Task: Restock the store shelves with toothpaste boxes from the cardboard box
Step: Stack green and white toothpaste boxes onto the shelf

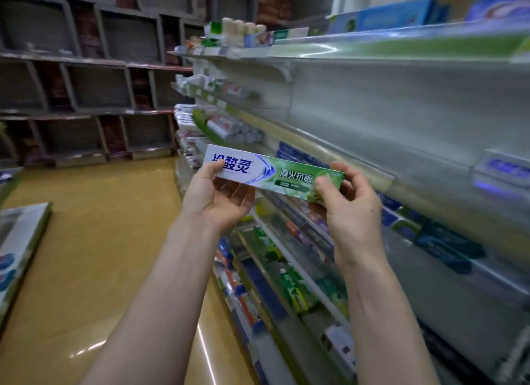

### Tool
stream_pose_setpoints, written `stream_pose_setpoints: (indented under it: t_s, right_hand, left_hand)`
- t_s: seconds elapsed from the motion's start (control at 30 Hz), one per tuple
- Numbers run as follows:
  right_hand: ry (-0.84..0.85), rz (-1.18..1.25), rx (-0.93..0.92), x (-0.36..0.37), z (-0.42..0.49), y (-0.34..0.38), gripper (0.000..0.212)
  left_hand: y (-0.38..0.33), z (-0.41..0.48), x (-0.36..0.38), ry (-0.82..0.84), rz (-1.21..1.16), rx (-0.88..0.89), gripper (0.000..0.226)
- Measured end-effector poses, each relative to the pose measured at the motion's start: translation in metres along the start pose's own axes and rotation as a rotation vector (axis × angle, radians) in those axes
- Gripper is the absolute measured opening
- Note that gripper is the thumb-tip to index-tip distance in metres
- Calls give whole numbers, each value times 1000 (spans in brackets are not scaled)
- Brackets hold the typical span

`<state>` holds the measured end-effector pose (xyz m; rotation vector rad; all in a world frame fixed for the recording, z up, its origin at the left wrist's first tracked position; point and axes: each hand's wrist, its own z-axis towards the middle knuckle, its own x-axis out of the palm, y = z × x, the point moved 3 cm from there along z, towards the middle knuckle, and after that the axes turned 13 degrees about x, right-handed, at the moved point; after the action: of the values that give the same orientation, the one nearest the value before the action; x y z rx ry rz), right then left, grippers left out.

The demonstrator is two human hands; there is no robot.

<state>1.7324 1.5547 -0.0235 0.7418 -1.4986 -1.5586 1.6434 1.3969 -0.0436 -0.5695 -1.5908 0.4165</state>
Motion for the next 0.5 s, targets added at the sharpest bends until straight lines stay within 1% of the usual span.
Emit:
stream_pose_setpoints:
  t_s: [0.17,0.33,0.5]
  right_hand:
    - [-136,14,-114,-69,7,30,21]
    - [-281,-30,-203,-116,11,46,22]
    - [-409,-43,-230,-160,14,62,22]
  left_hand:
    - [51,-1,70,133,73,-74,13]
    - [87,-5,126,239,145,-122,14]
    - [124,-2,177,362,215,-183,14]
